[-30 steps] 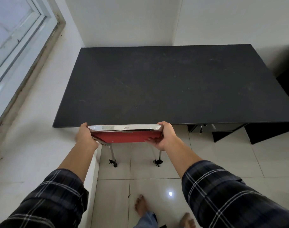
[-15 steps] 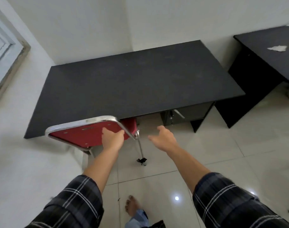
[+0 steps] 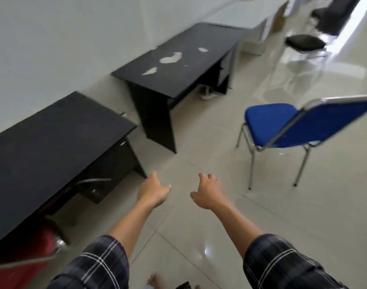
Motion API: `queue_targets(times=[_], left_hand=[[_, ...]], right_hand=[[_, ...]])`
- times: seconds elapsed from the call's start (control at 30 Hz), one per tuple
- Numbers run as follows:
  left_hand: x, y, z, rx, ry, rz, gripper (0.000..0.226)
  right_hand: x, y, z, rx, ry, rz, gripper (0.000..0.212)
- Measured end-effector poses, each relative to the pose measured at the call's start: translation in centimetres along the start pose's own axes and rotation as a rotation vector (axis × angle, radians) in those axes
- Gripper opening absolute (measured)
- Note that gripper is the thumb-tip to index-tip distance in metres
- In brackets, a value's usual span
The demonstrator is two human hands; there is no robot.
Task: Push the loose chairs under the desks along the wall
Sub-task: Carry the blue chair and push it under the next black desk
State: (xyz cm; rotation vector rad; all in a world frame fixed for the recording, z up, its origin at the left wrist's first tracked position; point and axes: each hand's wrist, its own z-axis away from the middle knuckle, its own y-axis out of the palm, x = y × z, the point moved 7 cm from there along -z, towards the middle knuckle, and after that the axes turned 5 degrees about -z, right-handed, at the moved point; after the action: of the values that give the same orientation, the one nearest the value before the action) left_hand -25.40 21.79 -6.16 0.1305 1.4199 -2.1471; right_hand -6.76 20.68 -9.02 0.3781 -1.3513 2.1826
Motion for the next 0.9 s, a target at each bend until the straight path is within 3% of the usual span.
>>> queue_targets(times=[0.23,0.73,0.9], left_hand=[[-16.9,7.8,-0.6,0.126,0.335,-0.209,0.081],[-46.2,21.4,-3.3,0.305,0.717,-0.337,0.078],[-54.6,22.4,-4.0,0.192,0.813,-0.313,0.082]], right_hand=[[-13.1,-10.3,0.0,-0.218,0.233,-0.091,0.061],[-34.3,-26.9,-2.6,-0.44,0.614,-0.283,0.067],[-38.1,-32.0,-4.4,-0.488,0.615,-0.323,0.065]])
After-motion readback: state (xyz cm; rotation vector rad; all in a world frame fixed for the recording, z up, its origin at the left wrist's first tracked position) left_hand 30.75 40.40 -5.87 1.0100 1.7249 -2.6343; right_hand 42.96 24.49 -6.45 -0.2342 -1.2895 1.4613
